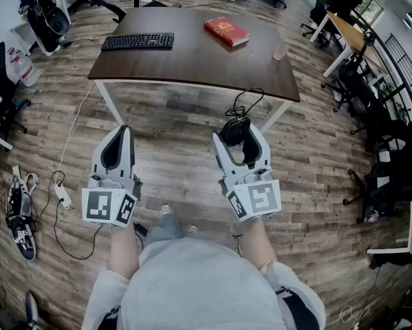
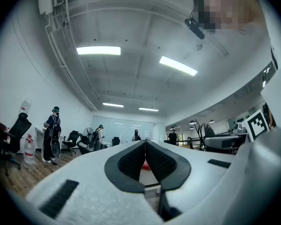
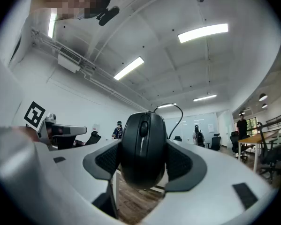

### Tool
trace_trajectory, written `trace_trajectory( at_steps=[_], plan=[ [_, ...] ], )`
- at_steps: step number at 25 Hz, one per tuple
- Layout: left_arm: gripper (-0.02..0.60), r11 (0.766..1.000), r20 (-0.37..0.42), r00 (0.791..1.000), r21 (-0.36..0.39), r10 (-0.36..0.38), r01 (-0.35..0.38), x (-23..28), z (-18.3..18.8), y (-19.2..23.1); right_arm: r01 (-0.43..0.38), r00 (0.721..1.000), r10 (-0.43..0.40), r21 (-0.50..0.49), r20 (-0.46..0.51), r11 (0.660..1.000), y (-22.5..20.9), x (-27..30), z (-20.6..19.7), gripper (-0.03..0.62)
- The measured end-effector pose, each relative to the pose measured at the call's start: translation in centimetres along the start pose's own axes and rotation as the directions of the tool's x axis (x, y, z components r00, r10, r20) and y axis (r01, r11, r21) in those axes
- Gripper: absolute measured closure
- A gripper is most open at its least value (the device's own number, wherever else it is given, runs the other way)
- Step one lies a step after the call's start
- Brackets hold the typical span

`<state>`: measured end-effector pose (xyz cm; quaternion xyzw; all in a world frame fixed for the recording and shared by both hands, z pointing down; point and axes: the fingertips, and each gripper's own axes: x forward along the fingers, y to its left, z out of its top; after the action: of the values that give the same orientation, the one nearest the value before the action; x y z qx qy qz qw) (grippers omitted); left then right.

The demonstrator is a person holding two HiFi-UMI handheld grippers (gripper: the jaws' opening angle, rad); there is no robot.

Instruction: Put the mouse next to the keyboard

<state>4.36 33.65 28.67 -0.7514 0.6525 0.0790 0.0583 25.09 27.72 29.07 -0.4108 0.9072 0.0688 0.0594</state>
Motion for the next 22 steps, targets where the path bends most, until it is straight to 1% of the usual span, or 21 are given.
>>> trace_trajectory(
  at_steps=[10, 16, 22],
  plan=[
    [0.571, 1.000, 0.001, 1.000, 0.000, -0.009, 0.009, 0.7, -0.1, 0.0, -0.007, 1.000, 0.007, -0.001, -0.002, 1.000, 0.0, 0.8, -0.3, 0.349],
    [0.571, 1.000, 0.005, 1.000, -0.003, -0.013, 0.013, 1.7, -0.1, 1.6, 0.000, 1.000, 0.000, -0.004, -0.005, 1.000, 0.3, 2.6, -0.5, 0.349],
    [0.571, 1.000, 0.017, 1.000, 0.006, -0.014, 0.014, 3.2, 0.0, 4.2, 0.028, 1.000, -0.028, 0.004, -0.007, 1.000, 0.2, 5.2, -0.9, 0.347]
  ],
)
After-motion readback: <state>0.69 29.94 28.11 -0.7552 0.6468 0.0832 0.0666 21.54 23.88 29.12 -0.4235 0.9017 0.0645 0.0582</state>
